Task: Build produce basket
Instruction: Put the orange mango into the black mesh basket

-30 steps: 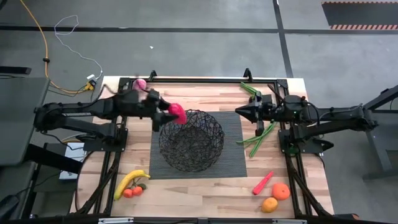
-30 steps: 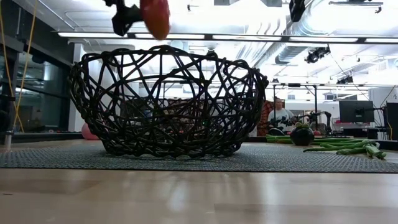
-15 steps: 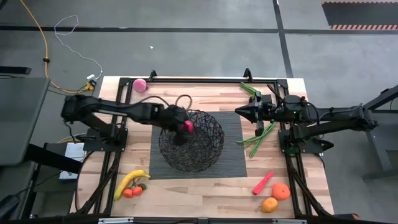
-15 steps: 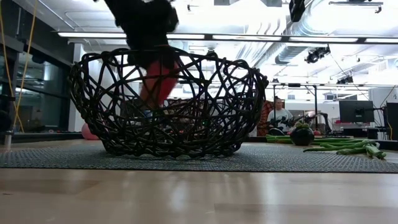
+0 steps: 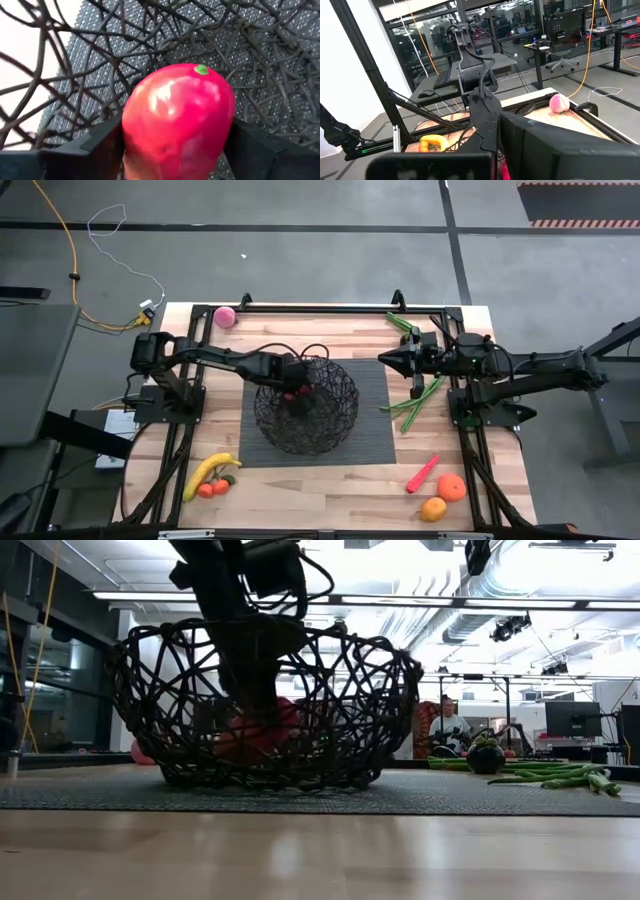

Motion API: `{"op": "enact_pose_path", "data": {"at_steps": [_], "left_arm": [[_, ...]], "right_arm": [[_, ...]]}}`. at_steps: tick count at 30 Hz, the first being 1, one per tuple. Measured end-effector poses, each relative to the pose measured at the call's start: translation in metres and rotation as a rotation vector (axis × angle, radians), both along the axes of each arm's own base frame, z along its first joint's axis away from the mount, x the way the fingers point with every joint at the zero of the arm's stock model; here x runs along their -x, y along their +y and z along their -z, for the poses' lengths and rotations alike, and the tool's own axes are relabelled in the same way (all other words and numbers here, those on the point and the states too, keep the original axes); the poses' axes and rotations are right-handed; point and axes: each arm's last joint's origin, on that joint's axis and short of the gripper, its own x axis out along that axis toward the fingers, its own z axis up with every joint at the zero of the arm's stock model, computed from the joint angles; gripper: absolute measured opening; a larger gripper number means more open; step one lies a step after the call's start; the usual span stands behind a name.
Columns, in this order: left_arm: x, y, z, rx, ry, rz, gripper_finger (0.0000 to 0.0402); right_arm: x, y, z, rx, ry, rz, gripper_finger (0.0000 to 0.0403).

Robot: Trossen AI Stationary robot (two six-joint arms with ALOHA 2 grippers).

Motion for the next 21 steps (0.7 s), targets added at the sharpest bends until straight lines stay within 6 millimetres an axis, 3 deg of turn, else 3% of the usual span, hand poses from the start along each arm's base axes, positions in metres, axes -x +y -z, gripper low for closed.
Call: {"op": "enact_pose_path", "data": {"at_steps": [12, 21], "left_arm": [[-0.001, 0.005, -0.001, -0.008, -0.023, 0.038, 0.0284], [0.004, 0.016, 0.000, 0.024, -0.008, 0.011, 0.0385]], "right_arm": [[0.000, 0.000, 0.000, 0.000, 0.000, 0.000, 0.0000], [0.000, 0.000, 0.000, 0.000, 0.000, 0.000, 0.0000]]}}
